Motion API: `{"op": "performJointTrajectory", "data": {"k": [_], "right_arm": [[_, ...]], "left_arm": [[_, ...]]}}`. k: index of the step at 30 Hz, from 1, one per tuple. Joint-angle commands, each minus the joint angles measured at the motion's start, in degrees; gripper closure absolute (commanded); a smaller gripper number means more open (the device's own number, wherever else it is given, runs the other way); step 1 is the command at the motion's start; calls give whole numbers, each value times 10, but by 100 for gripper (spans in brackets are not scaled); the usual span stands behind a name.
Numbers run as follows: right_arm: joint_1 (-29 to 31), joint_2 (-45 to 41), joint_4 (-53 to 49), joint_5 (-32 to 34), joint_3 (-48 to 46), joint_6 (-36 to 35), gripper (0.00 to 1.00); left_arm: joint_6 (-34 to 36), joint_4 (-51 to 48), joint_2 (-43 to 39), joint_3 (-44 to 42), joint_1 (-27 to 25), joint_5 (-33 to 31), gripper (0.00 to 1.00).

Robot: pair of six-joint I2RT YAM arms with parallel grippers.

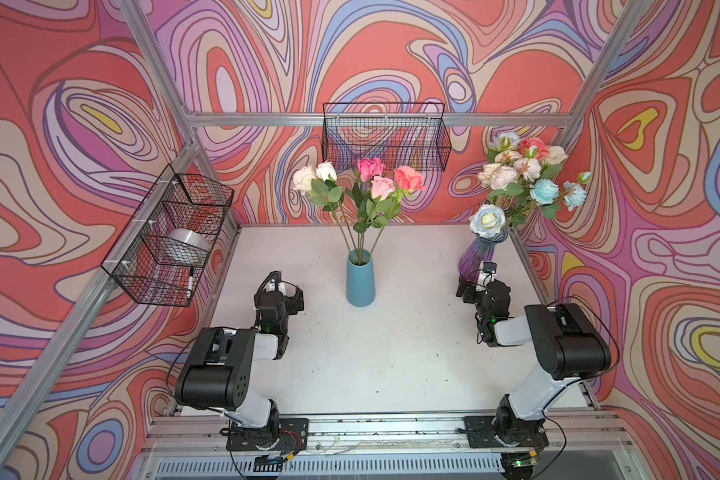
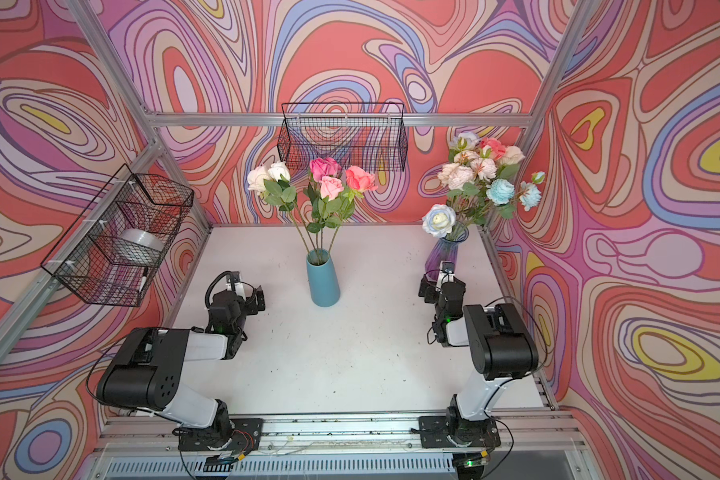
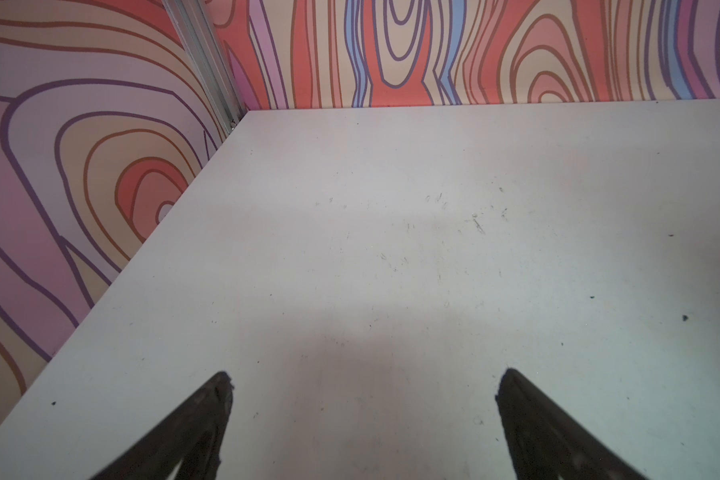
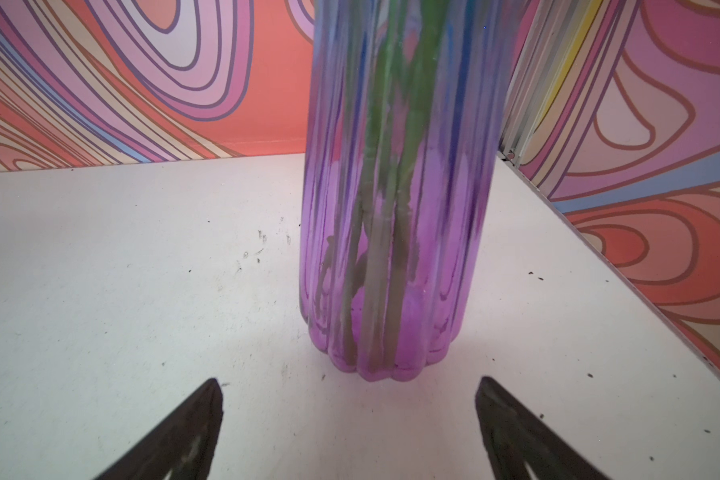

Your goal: Arrange the flowers into the vase

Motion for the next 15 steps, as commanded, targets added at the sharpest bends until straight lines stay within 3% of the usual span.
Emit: {"op": "performJointTrajectory", "data": {"k": [1,15], "right_arm": [[-1,-9,-6,-6,-3,3,2],[-1,-9,-8,-8,-2,3,2]], "left_arm": [[-7,-2,-5,-2,2,5,0],[-6,-2,-4,-2,2,6,0]]}}
